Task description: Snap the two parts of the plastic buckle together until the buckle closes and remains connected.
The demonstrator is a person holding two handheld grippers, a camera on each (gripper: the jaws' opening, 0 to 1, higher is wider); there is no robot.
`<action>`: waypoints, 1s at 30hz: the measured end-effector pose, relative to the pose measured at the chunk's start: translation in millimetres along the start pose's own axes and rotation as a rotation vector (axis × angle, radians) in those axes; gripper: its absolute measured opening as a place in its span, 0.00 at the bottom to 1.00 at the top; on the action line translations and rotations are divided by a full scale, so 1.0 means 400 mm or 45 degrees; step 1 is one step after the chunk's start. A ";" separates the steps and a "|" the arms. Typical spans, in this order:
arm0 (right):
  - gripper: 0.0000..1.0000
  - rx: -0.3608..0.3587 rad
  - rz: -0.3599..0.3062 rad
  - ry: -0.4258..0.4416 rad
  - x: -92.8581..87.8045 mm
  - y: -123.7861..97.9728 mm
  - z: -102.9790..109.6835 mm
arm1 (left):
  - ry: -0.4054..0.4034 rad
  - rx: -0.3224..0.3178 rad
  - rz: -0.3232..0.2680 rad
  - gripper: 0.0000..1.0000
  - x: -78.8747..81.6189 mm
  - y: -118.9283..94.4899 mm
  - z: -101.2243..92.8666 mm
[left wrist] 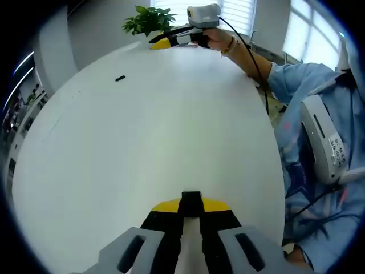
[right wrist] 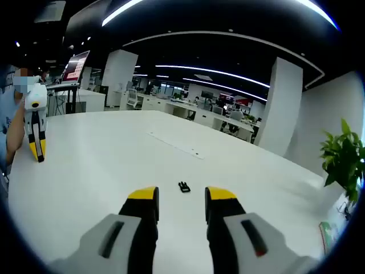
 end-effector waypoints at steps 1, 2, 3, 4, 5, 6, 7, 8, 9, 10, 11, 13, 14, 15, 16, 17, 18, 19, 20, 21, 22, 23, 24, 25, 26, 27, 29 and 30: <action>0.32 0.045 0.002 0.041 0.005 0.016 0.003 | 0.001 0.001 0.000 0.10 0.000 0.000 0.000; 0.32 0.068 -0.011 0.056 0.010 0.028 0.001 | 0.002 0.003 0.001 0.10 -0.001 0.001 -0.001; 0.32 0.088 -0.007 0.064 0.013 0.040 -0.002 | 0.002 0.004 0.001 0.10 -0.001 0.001 -0.001; 0.32 0.096 0.005 0.078 0.012 0.048 -0.004 | 0.004 0.005 0.002 0.10 -0.001 0.002 -0.001; 0.32 0.099 0.012 0.078 0.013 0.060 -0.011 | 0.006 0.006 0.002 0.10 -0.001 0.002 -0.001; 0.32 0.100 0.018 0.074 0.015 0.072 -0.017 | 0.005 0.005 0.001 0.10 -0.001 0.002 -0.001; 0.32 0.098 0.031 0.061 0.014 0.082 -0.024 | 0.004 0.005 0.000 0.10 -0.001 0.003 -0.001; 0.32 0.100 0.041 0.053 0.014 0.093 -0.031 | 0.003 0.004 0.000 0.10 -0.002 0.003 -0.002; 0.32 0.109 0.051 0.051 0.013 0.103 -0.037 | 0.003 0.003 0.000 0.10 -0.002 0.003 -0.001; 0.32 0.136 0.064 0.060 0.010 0.112 -0.039 | 0.002 0.004 -0.001 0.10 -0.002 0.002 -0.001; 0.32 0.186 0.079 0.085 0.008 0.118 -0.038 | 0.002 0.005 -0.001 0.10 -0.003 0.002 -0.001; 0.32 0.197 0.083 0.119 0.006 0.139 -0.056 | 0.007 0.002 0.004 0.10 -0.006 0.001 -0.003; 0.32 0.206 0.089 0.121 0.004 0.150 -0.060 | 0.007 0.001 0.004 0.10 -0.007 0.001 -0.003; 0.32 0.217 0.104 0.115 0.000 0.162 -0.062 | 0.006 0.000 0.002 0.10 -0.007 0.002 -0.002; 0.32 0.213 0.124 0.106 -0.006 0.174 -0.066 | 0.005 -0.001 0.002 0.10 -0.007 0.002 -0.002; 0.32 0.210 0.135 0.097 -0.010 0.183 -0.068 | 0.005 -0.001 0.002 0.10 -0.007 0.003 -0.002; 0.32 0.224 0.160 0.075 -0.020 0.199 -0.067 | 0.004 -0.002 0.001 0.10 -0.008 0.003 -0.003; 0.32 0.231 0.171 0.066 -0.024 0.207 -0.066 | 0.003 -0.003 -0.001 0.10 -0.008 0.004 -0.002; 0.32 0.243 0.187 0.060 -0.031 0.219 -0.064 | 0.002 -0.005 -0.002 0.10 -0.007 0.004 -0.002; 0.32 0.259 0.202 0.055 -0.036 0.225 -0.062 | 0.001 -0.006 -0.004 0.10 -0.008 0.004 -0.001; 0.32 0.282 0.208 0.042 -0.041 0.238 -0.059 | -0.002 -0.009 -0.006 0.10 -0.007 0.003 0.000; 0.32 0.292 0.204 0.037 -0.043 0.247 -0.059 | -0.004 -0.011 -0.008 0.10 -0.007 0.003 0.000; 0.32 0.297 0.206 0.035 -0.048 0.255 -0.057 | -0.004 -0.011 -0.008 0.10 -0.007 0.003 0.000; 0.31 0.294 0.229 0.034 -0.057 0.267 -0.056 | -0.003 -0.012 -0.009 0.10 -0.006 0.004 0.000; 0.31 0.298 0.245 0.031 -0.064 0.276 -0.057 | -0.004 -0.012 -0.009 0.10 -0.006 0.005 -0.001; 0.31 0.304 0.262 0.024 -0.071 0.283 -0.056 | -0.004 -0.012 -0.009 0.10 -0.006 0.005 -0.001; 0.31 0.306 0.279 0.020 -0.081 0.291 -0.051 | -0.002 -0.011 -0.010 0.10 -0.005 0.005 -0.001; 0.31 0.314 0.288 0.018 -0.086 0.293 -0.046 | -0.004 -0.012 -0.011 0.10 -0.005 0.005 -0.001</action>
Point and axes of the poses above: the point that each gripper's makers call its tool centre point, and the gripper's own axes: y roughly forward along the fingers, z roughly to its left, x roughly out of its top, the point moved 6 cm from there along -y, roughly backward along the fingers, and after that the axes turned 11 degrees about -x, right-handed, at the moved point
